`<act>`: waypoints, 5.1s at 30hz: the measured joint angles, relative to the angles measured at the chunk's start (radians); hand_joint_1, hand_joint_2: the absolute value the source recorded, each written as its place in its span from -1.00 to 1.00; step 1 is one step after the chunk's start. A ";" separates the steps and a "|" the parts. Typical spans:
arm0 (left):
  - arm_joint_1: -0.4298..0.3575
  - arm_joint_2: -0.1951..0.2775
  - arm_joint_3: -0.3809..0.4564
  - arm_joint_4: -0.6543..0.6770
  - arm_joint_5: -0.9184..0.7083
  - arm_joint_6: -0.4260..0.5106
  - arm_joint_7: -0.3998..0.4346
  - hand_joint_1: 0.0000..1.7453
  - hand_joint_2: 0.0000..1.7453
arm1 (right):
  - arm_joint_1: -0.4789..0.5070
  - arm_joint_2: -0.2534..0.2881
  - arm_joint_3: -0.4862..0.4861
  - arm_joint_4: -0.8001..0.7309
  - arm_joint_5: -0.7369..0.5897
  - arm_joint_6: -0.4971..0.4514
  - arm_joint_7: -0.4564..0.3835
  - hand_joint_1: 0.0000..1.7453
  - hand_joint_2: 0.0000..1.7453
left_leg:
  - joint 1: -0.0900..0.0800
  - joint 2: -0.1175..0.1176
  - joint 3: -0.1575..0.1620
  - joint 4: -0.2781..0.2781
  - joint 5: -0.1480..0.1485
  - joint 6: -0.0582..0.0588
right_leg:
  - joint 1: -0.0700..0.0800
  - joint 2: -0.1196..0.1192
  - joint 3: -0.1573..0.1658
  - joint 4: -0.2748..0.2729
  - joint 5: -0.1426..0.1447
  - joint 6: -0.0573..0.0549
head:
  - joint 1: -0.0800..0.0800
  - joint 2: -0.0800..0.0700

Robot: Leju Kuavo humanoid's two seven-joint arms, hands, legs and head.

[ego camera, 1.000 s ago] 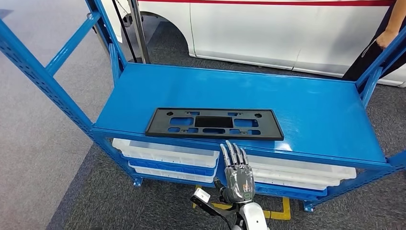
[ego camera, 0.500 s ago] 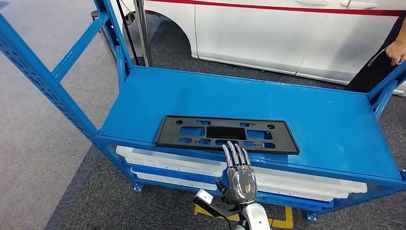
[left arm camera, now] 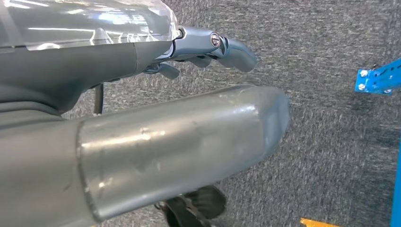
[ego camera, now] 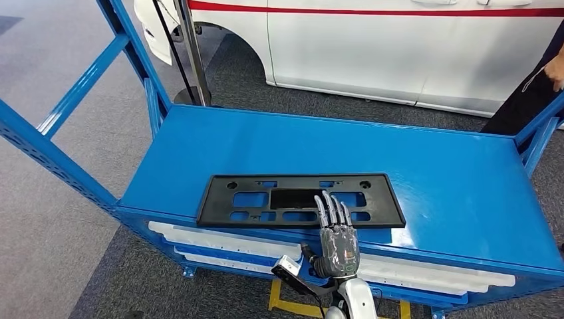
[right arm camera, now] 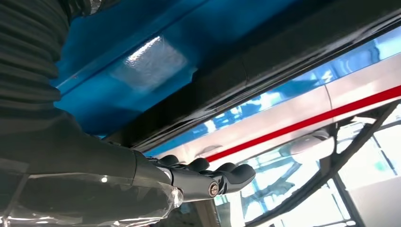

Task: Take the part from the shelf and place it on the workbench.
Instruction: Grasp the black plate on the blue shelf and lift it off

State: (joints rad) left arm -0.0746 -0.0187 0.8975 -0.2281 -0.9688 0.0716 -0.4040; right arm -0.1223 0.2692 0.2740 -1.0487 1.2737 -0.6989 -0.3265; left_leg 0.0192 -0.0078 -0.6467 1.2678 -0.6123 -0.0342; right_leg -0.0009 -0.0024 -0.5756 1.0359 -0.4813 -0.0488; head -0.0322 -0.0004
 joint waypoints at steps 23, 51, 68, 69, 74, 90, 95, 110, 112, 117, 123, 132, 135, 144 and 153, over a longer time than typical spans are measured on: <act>-0.013 0.011 0.000 0.000 -0.035 -0.009 0.013 -1.00 -1.00 | -0.034 0.002 0.037 0.039 -0.061 0.000 0.011 -1.00 1.00 | 0.006 0.000 0.045 -0.244 0.172 0.012 | -0.016 0.007 0.017 0.008 -0.025 0.039 | 0.000 0.000; -0.011 0.011 0.000 0.000 -0.051 -0.010 0.009 -1.00 -1.00 | -0.089 0.006 0.061 0.078 -0.088 0.000 0.022 -1.00 1.00 | -0.003 -0.002 0.074 -0.249 0.147 0.032 | -0.010 0.001 -0.010 0.014 -0.002 0.047 | 0.000 0.000; -0.031 0.001 -0.010 0.000 -0.111 -0.027 0.024 -1.00 -1.00 | -0.304 0.042 0.093 0.301 0.176 0.000 0.305 -1.00 1.00 | -0.007 0.000 0.064 -0.247 0.154 0.022 | -0.002 0.009 -0.002 -0.001 -0.001 0.033 | 0.000 0.000; -0.030 0.000 -0.010 0.000 -0.111 -0.027 0.024 -1.00 -1.00 | -0.313 0.043 0.099 0.318 0.184 0.000 0.314 -1.00 1.00 | -0.004 0.001 0.066 -0.251 0.157 0.028 | -0.003 0.009 -0.001 -0.001 -0.002 0.038 | 0.000 0.000; -0.030 -0.004 -0.011 0.000 -0.112 -0.028 0.024 -1.00 -1.00 | -0.343 0.043 0.121 0.382 0.200 0.000 0.337 -1.00 1.00 | 0.001 0.005 0.071 -0.263 0.163 0.052 | -0.005 0.007 -0.099 0.207 -0.113 0.054 | 0.000 0.000; -0.024 -0.016 -0.011 0.000 -0.120 -0.034 0.023 -1.00 -1.00 | -0.405 0.052 0.179 0.542 0.169 0.037 0.354 1.00 1.00 | 0.004 0.006 -0.026 -0.012 0.019 -0.003 | -0.005 -0.003 -0.006 -0.024 0.028 0.006 | -0.001 0.000; -0.021 -0.016 -0.011 0.000 -0.120 -0.034 0.023 -1.00 -1.00 | -0.413 0.052 0.182 0.555 0.169 0.036 0.354 1.00 1.00 | 0.006 0.007 0.060 -0.191 0.129 -0.003 | -0.004 0.002 -0.005 -0.011 0.019 0.017 | -0.001 0.000; -0.021 -0.016 -0.010 0.000 -0.130 -0.036 0.022 -1.00 -1.00 | -0.420 0.041 0.185 0.559 0.099 0.040 0.345 0.93 1.00 | -0.001 0.007 0.091 -0.264 0.153 0.051 | 0.000 0.006 -0.049 0.094 -0.008 0.037 | 0.001 0.000; -0.023 -0.018 -0.010 0.000 -0.130 -0.036 0.022 -1.00 -1.00 | -0.422 0.041 0.186 0.557 0.090 0.041 0.342 1.00 1.00 | -0.005 0.006 0.090 -0.261 0.150 0.043 | 0.005 0.006 -0.008 0.003 0.017 0.027 | 0.000 0.000; -0.021 -0.019 -0.006 0.000 -0.126 -0.034 0.017 -1.00 -1.00 | -0.412 0.042 0.191 0.520 -0.048 0.080 0.235 1.00 1.00 | 0.000 0.006 0.080 -0.230 0.124 0.016 | 0.001 0.005 0.010 -0.033 0.025 0.012 | 0.000 0.000; 0.005 -0.020 0.030 0.000 -0.100 -0.025 -0.021 -1.00 -1.00 | -0.311 0.041 0.238 0.139 -0.602 0.244 0.005 1.00 1.00 | 0.010 0.007 -0.018 -0.004 0.027 -0.007 | -0.004 0.010 0.016 -0.037 0.026 0.005 | 0.000 0.000; 0.023 -0.037 0.088 0.000 -0.082 -0.014 -0.050 -1.00 0.50 | -0.107 -0.077 0.283 -0.539 -1.242 0.445 -0.099 1.00 1.00 | 0.007 -0.003 0.094 -0.254 0.137 0.034 | -0.011 0.007 -0.008 0.003 0.002 0.058 | 0.000 0.000; 0.022 -0.043 0.099 0.000 -0.080 -0.016 -0.056 -1.00 1.00 | -0.077 -0.104 0.283 -0.629 -1.277 0.466 -0.115 1.00 1.00 | 0.004 0.000 0.090 -0.257 0.141 0.050 | -0.013 0.006 -0.076 0.149 -0.084 0.066 | 0.001 0.000; 0.022 -0.063 0.154 0.000 -0.046 -0.028 -0.081 -1.00 1.00 | 0.044 -0.154 0.253 -0.777 -1.427 0.529 -0.152 1.00 1.00 | -0.014 -0.004 0.097 -0.254 0.126 0.049 | 0.008 0.006 -0.019 0.005 0.013 0.021 | 0.001 0.000; 0.027 -0.082 0.194 0.000 -0.047 -0.009 -0.046 -1.00 1.00 | 0.242 -0.168 0.193 -0.803 -1.414 0.657 -0.336 1.00 1.00 | -0.006 0.002 -0.012 0.015 -0.026 0.010 | -0.003 -0.007 -0.006 -0.019 0.020 0.010 | -0.001 0.000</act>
State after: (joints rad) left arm -0.0480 -0.1007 1.0919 -0.2281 -1.0153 0.0622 -0.4503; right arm 0.1195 0.1012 0.4669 -1.8518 -0.1399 -0.0419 -0.6628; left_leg 0.0129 -0.0057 -0.6588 1.2826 -0.6382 -0.0247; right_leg -0.0041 -0.0098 -0.5821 1.0171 -0.4618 -0.0390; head -0.0328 -0.0003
